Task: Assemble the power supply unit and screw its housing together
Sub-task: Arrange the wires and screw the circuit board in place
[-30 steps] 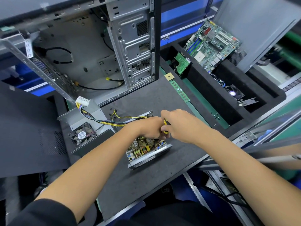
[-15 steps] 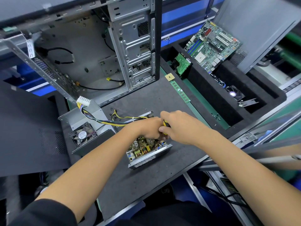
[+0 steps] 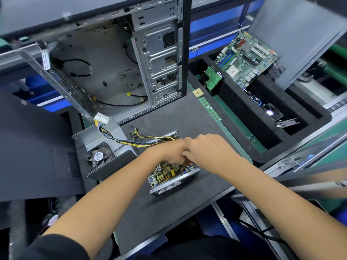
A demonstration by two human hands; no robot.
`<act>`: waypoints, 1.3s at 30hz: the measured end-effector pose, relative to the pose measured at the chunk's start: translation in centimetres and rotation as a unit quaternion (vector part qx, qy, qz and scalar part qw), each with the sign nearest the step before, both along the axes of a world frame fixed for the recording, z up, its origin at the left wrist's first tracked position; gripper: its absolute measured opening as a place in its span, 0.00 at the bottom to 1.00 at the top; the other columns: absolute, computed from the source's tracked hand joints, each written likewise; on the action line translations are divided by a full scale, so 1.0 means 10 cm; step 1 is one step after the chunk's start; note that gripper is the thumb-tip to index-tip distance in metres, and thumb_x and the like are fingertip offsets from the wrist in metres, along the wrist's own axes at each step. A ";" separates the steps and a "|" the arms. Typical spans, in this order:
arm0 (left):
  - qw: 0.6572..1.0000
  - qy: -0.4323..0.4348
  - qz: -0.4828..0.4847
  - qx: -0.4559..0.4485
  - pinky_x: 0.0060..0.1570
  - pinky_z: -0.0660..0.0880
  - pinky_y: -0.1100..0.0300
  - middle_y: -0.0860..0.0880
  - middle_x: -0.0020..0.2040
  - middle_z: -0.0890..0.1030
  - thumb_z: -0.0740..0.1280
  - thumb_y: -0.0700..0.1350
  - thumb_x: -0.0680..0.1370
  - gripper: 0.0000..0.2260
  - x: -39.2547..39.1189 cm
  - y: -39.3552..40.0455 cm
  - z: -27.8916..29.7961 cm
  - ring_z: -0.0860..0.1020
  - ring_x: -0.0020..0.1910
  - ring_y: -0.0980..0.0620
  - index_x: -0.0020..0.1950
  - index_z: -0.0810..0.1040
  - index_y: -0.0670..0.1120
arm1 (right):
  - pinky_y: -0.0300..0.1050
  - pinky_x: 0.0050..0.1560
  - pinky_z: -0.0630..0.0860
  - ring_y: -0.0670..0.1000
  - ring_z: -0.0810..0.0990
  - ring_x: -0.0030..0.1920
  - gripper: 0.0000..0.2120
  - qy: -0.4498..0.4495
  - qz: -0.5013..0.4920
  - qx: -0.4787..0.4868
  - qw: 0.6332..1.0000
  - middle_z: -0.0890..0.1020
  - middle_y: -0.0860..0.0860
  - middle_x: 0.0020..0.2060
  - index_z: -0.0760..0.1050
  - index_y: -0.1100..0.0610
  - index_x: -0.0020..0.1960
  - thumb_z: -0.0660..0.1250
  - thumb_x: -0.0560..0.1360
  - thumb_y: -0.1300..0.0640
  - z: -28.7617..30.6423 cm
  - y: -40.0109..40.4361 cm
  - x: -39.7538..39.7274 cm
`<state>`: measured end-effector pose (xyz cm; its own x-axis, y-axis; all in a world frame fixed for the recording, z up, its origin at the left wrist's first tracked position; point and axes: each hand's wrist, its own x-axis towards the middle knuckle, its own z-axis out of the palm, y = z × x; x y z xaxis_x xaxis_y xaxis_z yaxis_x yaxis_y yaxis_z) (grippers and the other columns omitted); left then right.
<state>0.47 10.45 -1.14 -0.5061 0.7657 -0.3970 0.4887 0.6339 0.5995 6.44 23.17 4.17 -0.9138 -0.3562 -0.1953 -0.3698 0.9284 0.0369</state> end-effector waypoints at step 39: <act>0.977 0.197 -0.044 -0.071 0.69 0.37 0.60 0.43 0.64 0.72 0.65 0.44 0.75 0.16 0.33 -0.21 -0.12 0.55 0.70 0.50 0.62 0.73 0.44 | 0.43 0.36 0.66 0.55 0.78 0.44 0.06 -0.099 0.057 0.025 0.993 0.72 0.54 0.50 0.69 0.58 0.53 0.60 0.76 0.63 0.21 -0.14 -0.12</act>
